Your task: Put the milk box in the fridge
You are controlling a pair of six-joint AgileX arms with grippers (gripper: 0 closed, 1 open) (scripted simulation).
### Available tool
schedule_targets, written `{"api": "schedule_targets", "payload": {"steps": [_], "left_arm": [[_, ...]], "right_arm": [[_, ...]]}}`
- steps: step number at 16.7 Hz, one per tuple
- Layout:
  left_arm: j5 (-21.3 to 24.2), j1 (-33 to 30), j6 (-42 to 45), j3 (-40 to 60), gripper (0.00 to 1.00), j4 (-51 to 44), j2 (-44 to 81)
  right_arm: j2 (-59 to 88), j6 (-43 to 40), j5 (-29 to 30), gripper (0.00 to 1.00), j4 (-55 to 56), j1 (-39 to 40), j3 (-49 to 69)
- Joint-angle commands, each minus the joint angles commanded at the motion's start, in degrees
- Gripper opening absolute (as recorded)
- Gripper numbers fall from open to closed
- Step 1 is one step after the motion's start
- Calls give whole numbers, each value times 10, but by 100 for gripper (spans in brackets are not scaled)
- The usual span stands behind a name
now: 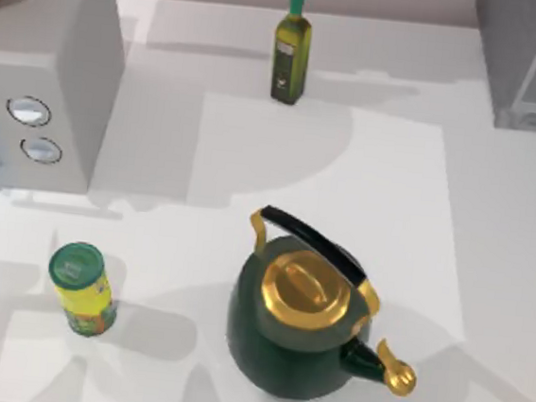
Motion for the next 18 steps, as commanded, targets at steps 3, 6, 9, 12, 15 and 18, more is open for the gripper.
{"api": "schedule_targets", "payload": {"steps": [3,6,9,12,15,18], "left_arm": [[0,0,0,0,100,0,0],[0,0,0,0,100,0,0],[0,0,0,0,100,0,0],[0,0,0,0,100,0,0],[0,0,0,0,100,0,0],[0,0,0,0,100,0,0]], "right_arm": [[43,1,10,0,-47,3,76],[83,5,23,0,-104,9,200],[116,4,30,0,-160,21,297],[132,1,33,0,-194,30,340],[132,1,33,0,-196,30,342],[132,1,33,15,-196,30,342]]}}
